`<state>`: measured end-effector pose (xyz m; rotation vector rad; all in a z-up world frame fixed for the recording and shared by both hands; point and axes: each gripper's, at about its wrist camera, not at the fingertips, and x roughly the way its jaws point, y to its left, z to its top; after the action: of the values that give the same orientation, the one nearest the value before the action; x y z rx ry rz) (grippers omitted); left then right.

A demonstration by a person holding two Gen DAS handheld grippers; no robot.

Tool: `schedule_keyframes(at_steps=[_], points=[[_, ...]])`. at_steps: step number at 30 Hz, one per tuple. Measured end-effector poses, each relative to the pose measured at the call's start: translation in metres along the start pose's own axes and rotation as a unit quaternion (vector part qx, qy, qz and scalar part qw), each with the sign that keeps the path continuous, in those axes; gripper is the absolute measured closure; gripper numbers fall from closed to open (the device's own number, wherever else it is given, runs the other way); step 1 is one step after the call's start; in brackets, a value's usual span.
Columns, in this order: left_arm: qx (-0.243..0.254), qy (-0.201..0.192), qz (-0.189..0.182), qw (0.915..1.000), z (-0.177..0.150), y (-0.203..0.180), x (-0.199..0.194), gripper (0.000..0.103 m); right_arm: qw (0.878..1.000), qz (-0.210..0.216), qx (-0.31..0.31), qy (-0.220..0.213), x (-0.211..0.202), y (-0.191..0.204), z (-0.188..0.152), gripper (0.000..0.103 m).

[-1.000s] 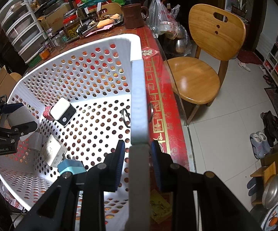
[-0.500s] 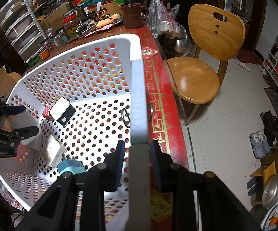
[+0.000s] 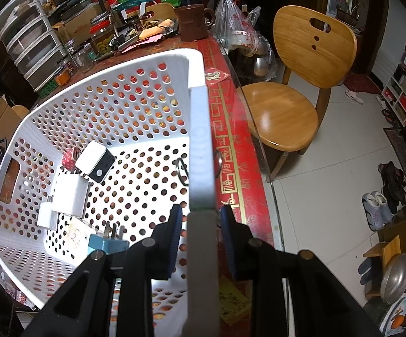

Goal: Organize rigid objects
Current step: 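Grasp the yellow-blue toy car with the left gripper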

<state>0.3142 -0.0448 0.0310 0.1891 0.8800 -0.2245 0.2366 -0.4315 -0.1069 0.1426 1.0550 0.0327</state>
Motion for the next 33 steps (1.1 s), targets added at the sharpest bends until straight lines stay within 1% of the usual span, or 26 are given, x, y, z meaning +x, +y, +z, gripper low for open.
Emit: schedule_keyframes(at_steps=[1, 2, 3, 5, 6, 9, 11, 13, 17, 20, 22, 23, 25, 26, 28, 30, 33], points=[[-0.024, 0.010, -0.010, 0.9996, -0.003, 0.020, 0.009, 0.001, 1.000, 0.001, 0.001, 0.000, 0.000, 0.000, 0.000, 0.077], [-0.037, 0.019, -0.014, 0.9990, -0.006, 0.032, 0.019, 0.001, 1.000, 0.002, 0.001, -0.001, 0.000, 0.000, 0.000, 0.077], [-0.046, 0.036, -0.008, 0.9982, -0.010, 0.044, 0.034, 0.001, 1.000, 0.003, 0.001, -0.001, 0.000, -0.001, 0.000, 0.077], [-0.065, 0.081, 0.018, 0.9944, -0.021, 0.065, 0.078, 0.001, 1.000, 0.004, 0.001, -0.001, 0.000, -0.001, 0.000, 0.077], [-0.072, 0.097, 0.023, 0.9924, -0.025, 0.072, 0.095, 0.001, 1.000, 0.003, 0.001, -0.001, 0.000, -0.001, 0.000, 0.077], [-0.086, 0.121, 0.020, 0.9887, -0.036, 0.076, 0.133, 0.001, 1.000, 0.003, 0.002, -0.001, 0.000, -0.001, 0.000, 0.077], [-0.105, 0.149, 0.004, 0.9833, -0.039, 0.078, 0.157, 0.004, 1.000, 0.001, 0.001, 0.000, -0.001, 0.000, -0.001, 0.076], [-0.120, 0.161, -0.009, 0.9797, -0.042, 0.070, 0.173, 0.006, 1.000, 0.001, 0.002, 0.000, -0.001, -0.001, -0.001, 0.076], [-0.131, 0.172, -0.020, 0.9761, -0.041, 0.060, 0.195, 0.006, 1.000, 0.001, 0.002, -0.001, -0.001, -0.001, -0.001, 0.076], [-0.143, 0.175, -0.017, 0.9739, -0.039, 0.057, 0.205, 0.011, 1.000, 0.001, 0.003, -0.001, -0.001, -0.001, -0.001, 0.076], [-0.150, 0.178, -0.013, 0.9725, -0.038, 0.057, 0.208, 0.026, 1.000, 0.002, 0.002, -0.001, -0.001, -0.001, -0.001, 0.076], [-0.151, 0.183, -0.014, 0.9713, -0.039, 0.055, 0.211, 0.031, 1.000, 0.002, 0.002, -0.001, -0.001, -0.001, -0.001, 0.076], [-0.146, 0.181, -0.002, 0.9727, -0.038, 0.054, 0.212, 0.038, 1.000, 0.002, 0.001, 0.000, 0.000, -0.001, -0.001, 0.076], [-0.141, 0.181, 0.005, 0.9733, -0.038, 0.052, 0.212, 0.038, 1.000, 0.002, 0.001, 0.000, 0.000, -0.001, 0.000, 0.076], [-0.135, 0.178, 0.004, 0.9747, -0.038, 0.050, 0.212, 0.038, 1.000, 0.003, 0.001, -0.001, 0.000, -0.001, 0.000, 0.076], [-0.128, 0.174, 0.017, 0.9764, -0.039, 0.049, 0.210, 0.038, 1.000, 0.003, 0.001, -0.001, 0.000, -0.001, -0.001, 0.076], [-0.125, 0.162, 0.023, 0.9786, -0.039, 0.053, 0.200, 0.038, 1.000, 0.003, 0.001, -0.001, 0.000, 0.000, -0.001, 0.076]])
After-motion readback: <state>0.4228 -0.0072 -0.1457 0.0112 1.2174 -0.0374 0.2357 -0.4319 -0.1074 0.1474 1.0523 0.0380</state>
